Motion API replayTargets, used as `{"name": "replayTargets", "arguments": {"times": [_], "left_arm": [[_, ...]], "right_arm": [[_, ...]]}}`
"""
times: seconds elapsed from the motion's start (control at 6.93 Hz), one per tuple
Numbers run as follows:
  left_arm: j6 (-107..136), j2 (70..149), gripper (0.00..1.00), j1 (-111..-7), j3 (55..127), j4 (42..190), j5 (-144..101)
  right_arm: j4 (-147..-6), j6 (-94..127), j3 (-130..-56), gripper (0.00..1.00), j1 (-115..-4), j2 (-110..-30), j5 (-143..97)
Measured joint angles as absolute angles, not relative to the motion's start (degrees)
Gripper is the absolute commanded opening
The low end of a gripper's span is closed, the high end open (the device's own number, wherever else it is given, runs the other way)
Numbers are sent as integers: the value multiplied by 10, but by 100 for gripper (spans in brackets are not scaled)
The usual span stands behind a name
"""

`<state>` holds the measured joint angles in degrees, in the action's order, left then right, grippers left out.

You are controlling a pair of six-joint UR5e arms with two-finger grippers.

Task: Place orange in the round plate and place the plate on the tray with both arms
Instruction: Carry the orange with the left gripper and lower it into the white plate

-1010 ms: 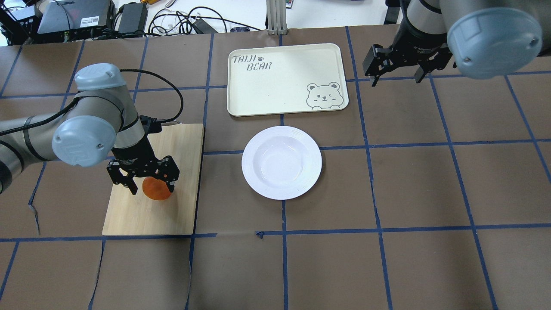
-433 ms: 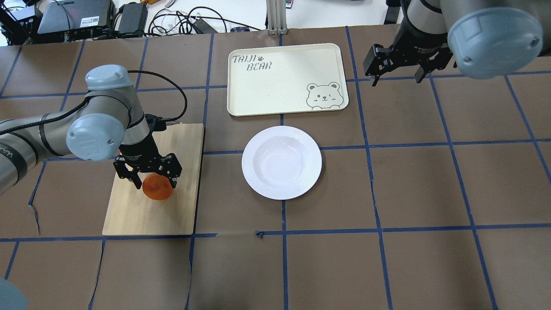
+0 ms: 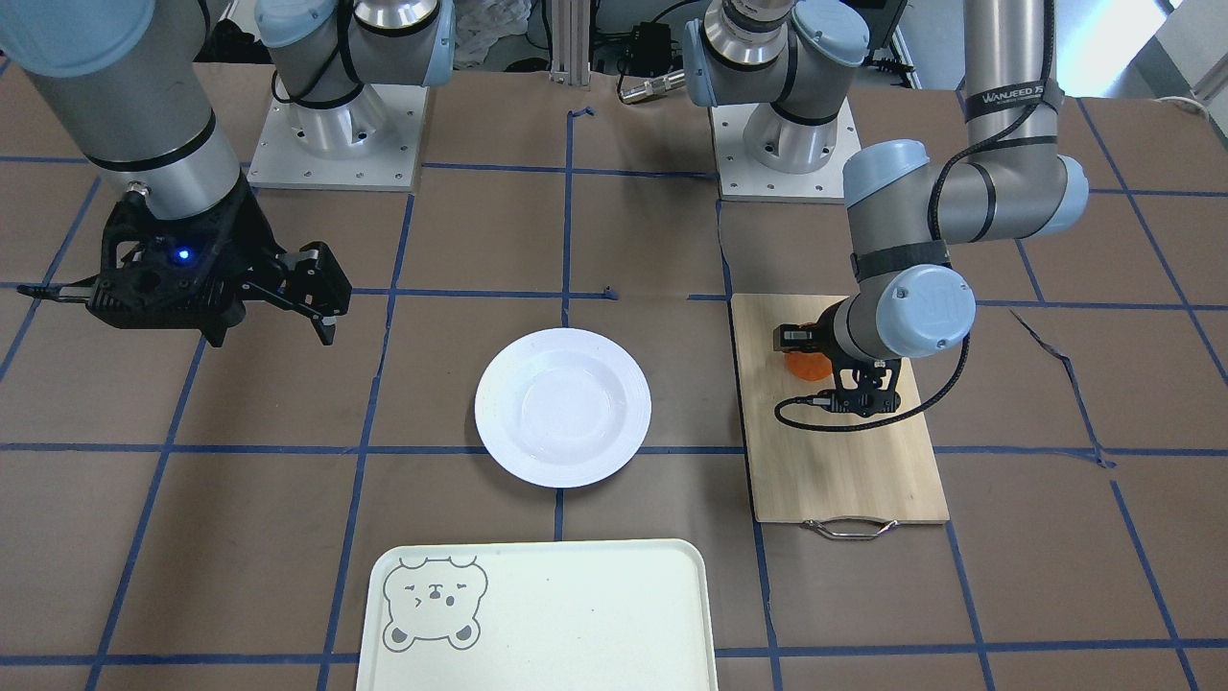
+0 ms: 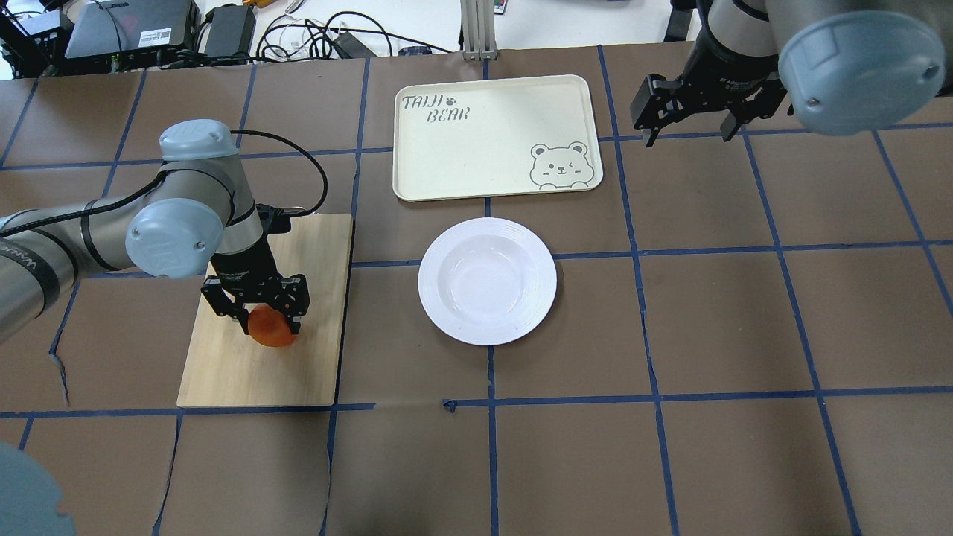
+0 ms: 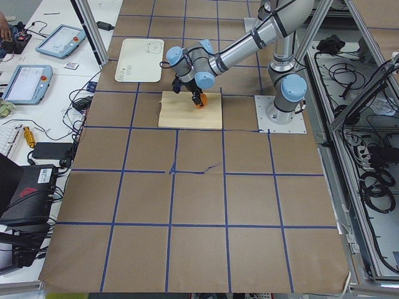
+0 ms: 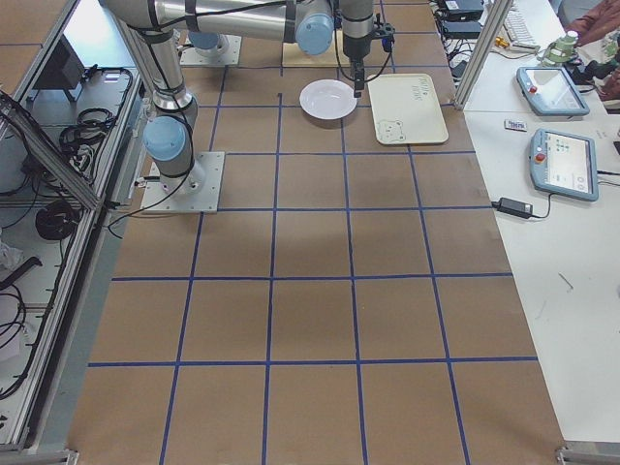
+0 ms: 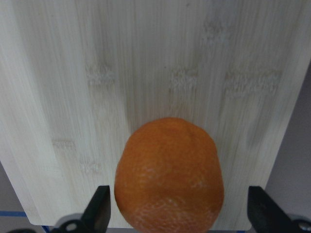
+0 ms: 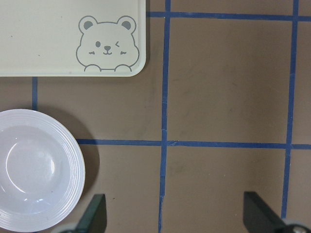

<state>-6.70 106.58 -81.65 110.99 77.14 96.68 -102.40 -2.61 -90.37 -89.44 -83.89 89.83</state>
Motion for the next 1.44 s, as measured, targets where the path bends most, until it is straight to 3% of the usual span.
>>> {"name": "replayTargets", "arguments": {"times": [0.58,1.3,1.44], "left_arm": [[69,1039,2,-883,1059,740,902],[382,1121,7,-1051,992,595,857],[395,1137,14,-1065,993,586,854]], "right_arm": [[-1025,-27,-904,100,-894,-838,898],[-1025,-27,-916,100,-893,-830,899],[-1026,-26,-925,100,-892,-829,898]]}}
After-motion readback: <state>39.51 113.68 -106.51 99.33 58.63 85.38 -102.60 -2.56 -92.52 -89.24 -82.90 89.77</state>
